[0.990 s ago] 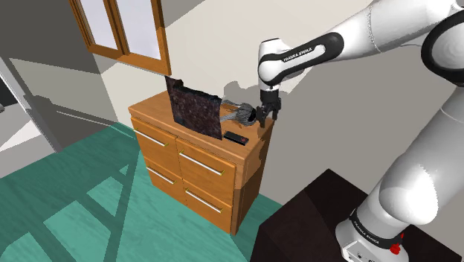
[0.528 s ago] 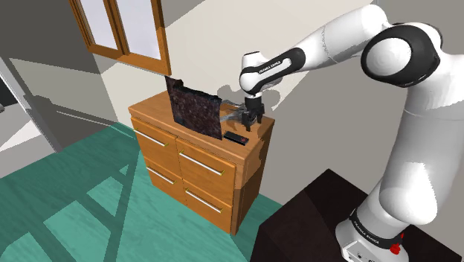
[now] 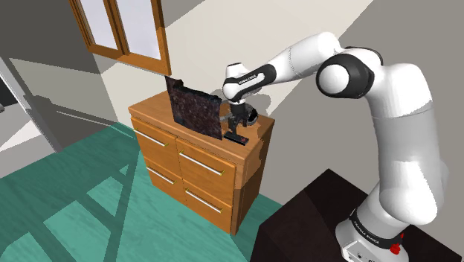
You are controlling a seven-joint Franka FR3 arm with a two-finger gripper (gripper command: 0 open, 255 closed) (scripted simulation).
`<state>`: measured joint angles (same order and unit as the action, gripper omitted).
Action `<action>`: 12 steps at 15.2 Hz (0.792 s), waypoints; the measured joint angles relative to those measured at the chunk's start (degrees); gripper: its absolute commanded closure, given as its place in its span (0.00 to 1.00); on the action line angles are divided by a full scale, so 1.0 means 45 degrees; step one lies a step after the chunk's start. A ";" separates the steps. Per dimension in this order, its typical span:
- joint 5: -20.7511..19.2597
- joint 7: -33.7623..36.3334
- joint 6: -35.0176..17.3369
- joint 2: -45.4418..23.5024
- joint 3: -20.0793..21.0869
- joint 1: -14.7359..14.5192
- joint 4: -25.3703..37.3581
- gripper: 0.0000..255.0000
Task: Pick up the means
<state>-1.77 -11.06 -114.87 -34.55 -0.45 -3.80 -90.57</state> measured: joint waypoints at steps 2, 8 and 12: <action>-0.0009 -0.0044 0.0104 -0.0883 0.0067 -0.0074 0.0961 0.00; -0.0020 -0.0038 -0.0340 -0.1686 0.0089 -0.0108 0.1314 0.00; -0.0027 -0.0049 -0.0603 -0.1963 0.0081 -0.0093 0.1333 1.00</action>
<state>-1.89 -11.29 -117.59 -43.38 -0.09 -4.22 -84.57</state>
